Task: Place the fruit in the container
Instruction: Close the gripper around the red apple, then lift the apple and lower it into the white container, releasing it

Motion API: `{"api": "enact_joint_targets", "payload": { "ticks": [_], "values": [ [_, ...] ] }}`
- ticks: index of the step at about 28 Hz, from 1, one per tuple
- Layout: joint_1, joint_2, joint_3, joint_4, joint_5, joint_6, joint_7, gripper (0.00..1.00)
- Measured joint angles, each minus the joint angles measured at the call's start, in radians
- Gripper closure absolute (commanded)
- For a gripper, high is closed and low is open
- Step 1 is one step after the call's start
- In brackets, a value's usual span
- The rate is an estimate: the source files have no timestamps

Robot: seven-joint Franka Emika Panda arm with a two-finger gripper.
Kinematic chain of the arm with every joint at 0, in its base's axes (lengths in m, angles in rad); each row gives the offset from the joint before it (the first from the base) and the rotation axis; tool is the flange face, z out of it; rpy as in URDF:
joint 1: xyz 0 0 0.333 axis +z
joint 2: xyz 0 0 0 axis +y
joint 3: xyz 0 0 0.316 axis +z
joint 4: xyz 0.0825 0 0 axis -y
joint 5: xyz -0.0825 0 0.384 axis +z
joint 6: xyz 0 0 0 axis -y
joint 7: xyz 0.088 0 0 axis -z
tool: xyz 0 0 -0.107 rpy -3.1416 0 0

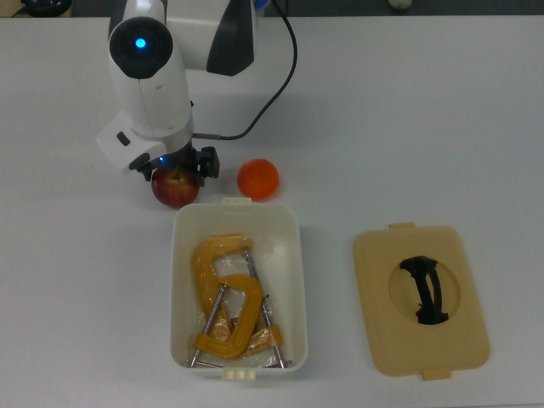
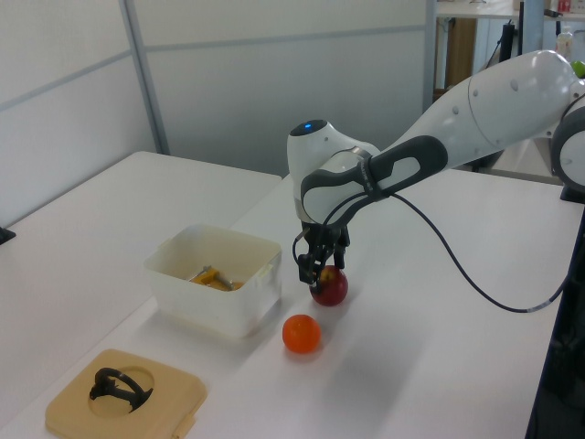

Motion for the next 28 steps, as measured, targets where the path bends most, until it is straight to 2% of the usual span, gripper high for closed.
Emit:
{"api": "enact_joint_targets", "payload": {
  "ticks": [2, 3, 6, 7, 9, 15, 21, 28],
  "values": [
    [0.000, 0.006, 0.000, 0.000, 0.000, 0.004, 0.000, 0.00],
    [0.000, 0.007, 0.000, 0.000, -0.002, 0.005, 0.000, 0.03],
    [0.000, 0.008, 0.000, 0.000, -0.005, 0.005, 0.000, 0.31],
    [0.000, 0.008, 0.000, 0.001, -0.007, 0.005, 0.000, 0.44],
    [0.000, 0.006, 0.000, 0.005, -0.007, 0.005, 0.000, 0.51],
    [-0.001, -0.023, 0.000, 0.032, -0.008, -0.039, 0.000, 0.50],
    [0.004, -0.085, 0.018, 0.123, -0.012, -0.176, 0.000, 0.49],
    [0.035, -0.107, 0.055, 0.205, -0.111, -0.183, 0.017, 0.50]
  ]
}}
